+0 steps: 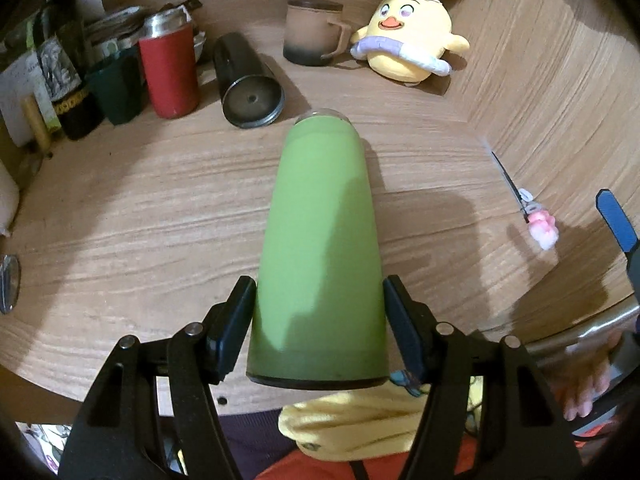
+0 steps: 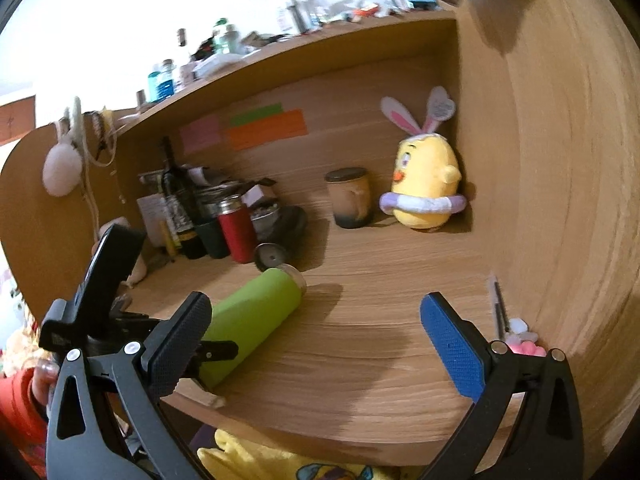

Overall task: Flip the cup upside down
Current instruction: 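Lift the green tumbler with the left tool toward the right tool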

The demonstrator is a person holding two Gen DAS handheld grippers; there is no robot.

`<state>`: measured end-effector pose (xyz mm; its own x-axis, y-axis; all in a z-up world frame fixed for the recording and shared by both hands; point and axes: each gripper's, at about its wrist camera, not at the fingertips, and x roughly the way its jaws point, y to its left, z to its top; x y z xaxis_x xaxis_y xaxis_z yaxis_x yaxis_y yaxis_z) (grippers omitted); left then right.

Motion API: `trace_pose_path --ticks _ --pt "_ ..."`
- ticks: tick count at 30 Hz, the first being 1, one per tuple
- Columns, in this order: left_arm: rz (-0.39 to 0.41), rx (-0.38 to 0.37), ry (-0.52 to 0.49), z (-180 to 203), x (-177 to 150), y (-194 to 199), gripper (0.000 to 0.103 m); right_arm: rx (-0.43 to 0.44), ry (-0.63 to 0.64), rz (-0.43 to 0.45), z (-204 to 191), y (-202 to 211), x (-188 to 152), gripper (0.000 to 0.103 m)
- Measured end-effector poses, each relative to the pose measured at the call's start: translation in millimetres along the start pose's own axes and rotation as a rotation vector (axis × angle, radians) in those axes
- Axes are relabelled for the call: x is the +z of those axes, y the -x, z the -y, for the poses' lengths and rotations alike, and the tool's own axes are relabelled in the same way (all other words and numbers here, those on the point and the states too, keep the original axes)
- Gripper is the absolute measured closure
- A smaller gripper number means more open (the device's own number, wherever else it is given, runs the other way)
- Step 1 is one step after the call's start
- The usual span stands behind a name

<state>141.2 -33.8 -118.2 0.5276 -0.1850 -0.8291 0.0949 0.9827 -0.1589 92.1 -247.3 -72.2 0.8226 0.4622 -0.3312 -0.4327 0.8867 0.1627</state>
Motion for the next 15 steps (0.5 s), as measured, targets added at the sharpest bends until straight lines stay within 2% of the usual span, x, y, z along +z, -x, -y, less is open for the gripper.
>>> trace_pose_path --ticks 3,6,9,10,13,15 --pt "-0.011 -0.055 -0.007 -3 2 7 0.039 0.022 0.006 -0.003 -5 0 -3 0.0" --pt "0.04 -0.109 0.03 -16 7 25 0.039 0.052 0.009 -0.019 -7 -5 -7 0.0" --pt "0.133 -0.077 0.023 -34 6 48 0.037 0.061 0.028 -0.044 -15 -16 -12 0.0" --pt "0.142 -0.066 0.01 -38 5 50 0.032 0.062 0.031 -0.05 -17 -19 -14 0.0" --pt "0.119 -0.013 -0.026 -51 -3 41 0.03 0.089 0.041 -0.096 -28 -38 -23 0.0" --pt "0.07 -0.004 -0.031 -62 -11 28 0.03 0.102 0.053 -0.131 -37 -51 -31 0.0"
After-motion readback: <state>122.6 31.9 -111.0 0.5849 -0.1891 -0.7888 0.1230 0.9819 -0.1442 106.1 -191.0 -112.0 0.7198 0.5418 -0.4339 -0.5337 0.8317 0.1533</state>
